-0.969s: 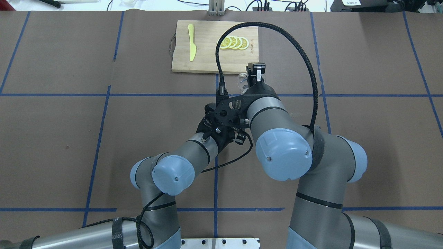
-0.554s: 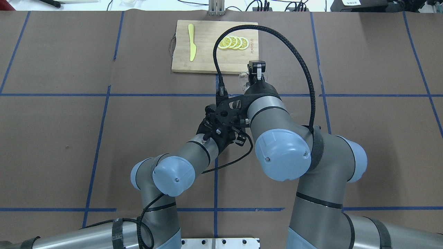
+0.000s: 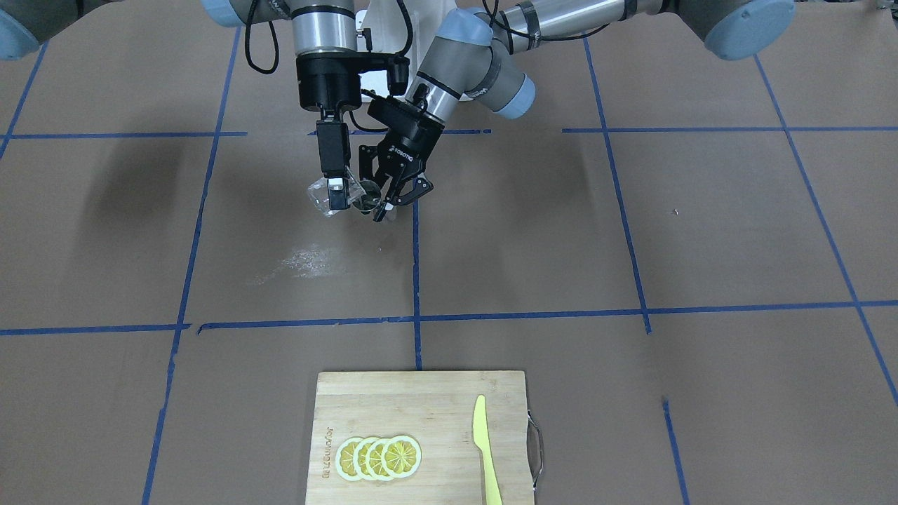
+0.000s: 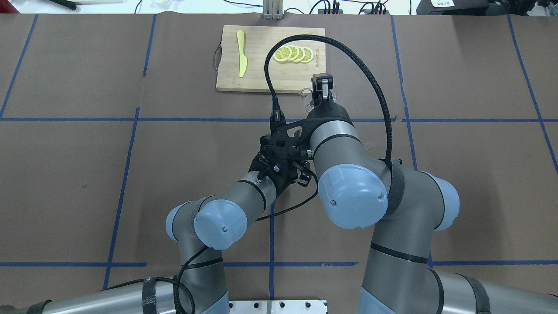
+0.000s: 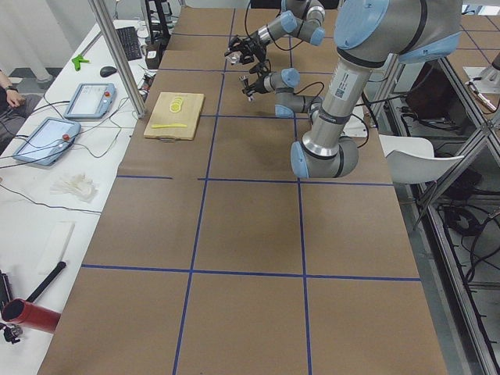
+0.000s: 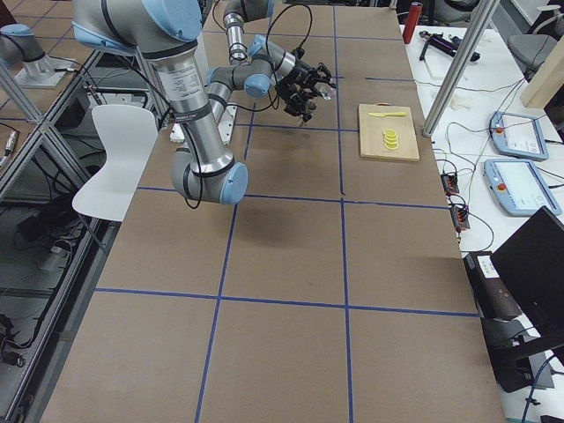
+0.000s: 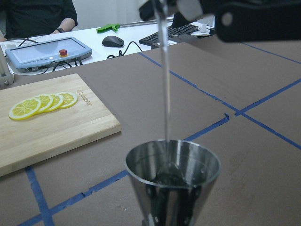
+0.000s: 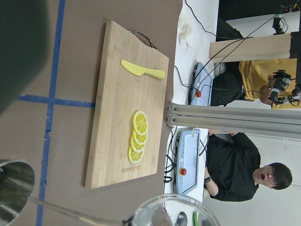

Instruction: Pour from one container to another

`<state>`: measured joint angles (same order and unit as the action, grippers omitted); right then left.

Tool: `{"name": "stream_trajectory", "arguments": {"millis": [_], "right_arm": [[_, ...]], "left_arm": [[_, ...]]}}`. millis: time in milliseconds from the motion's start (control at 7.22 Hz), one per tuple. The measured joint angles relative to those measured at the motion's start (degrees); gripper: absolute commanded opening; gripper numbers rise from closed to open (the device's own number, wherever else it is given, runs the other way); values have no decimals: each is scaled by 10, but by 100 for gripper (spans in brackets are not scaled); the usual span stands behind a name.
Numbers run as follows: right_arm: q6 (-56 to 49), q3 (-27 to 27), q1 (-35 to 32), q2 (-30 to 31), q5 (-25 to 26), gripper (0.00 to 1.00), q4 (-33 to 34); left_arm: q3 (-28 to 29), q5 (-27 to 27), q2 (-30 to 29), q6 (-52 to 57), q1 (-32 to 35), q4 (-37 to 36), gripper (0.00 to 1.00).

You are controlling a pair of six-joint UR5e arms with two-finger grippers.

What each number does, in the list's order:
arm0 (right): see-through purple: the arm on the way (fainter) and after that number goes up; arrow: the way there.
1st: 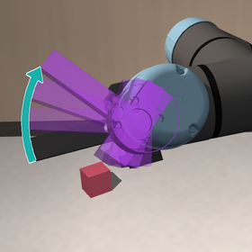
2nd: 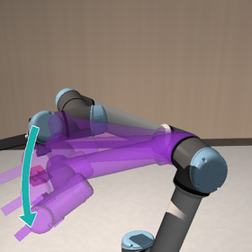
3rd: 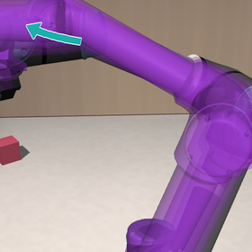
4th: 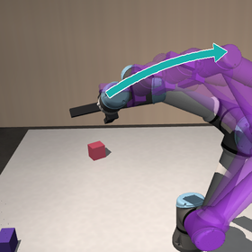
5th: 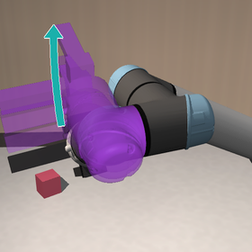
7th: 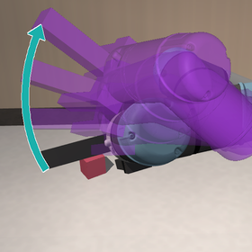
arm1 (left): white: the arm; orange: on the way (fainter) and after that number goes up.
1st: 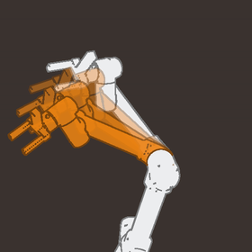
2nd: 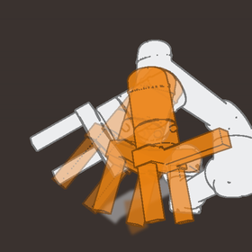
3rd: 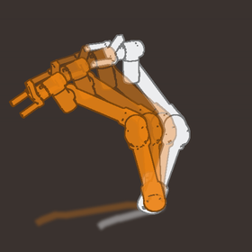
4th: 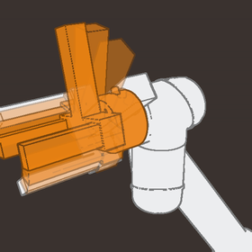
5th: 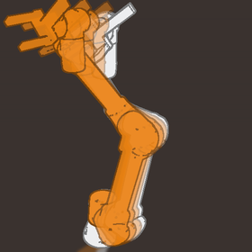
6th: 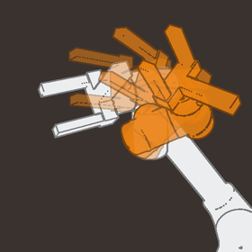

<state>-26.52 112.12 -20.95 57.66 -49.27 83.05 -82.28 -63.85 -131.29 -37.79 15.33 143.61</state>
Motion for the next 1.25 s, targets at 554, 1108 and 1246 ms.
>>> {"name": "stream_trajectory", "arguments": {"millis": [554, 1108, 1246], "right_arm": [[-7, -3, 4, -4, 6, 0, -1], [48, -2, 12, -5, 5, 0, -8], [65, -1, 12, -4, 4, 0, -9]], "left_arm": [[2, 2, 0, 0, -4, 0, 0], [-2, 2, 0, 0, -4, 0, 0], [-3, 2, 1, 0, -4, 0, 0]]}}
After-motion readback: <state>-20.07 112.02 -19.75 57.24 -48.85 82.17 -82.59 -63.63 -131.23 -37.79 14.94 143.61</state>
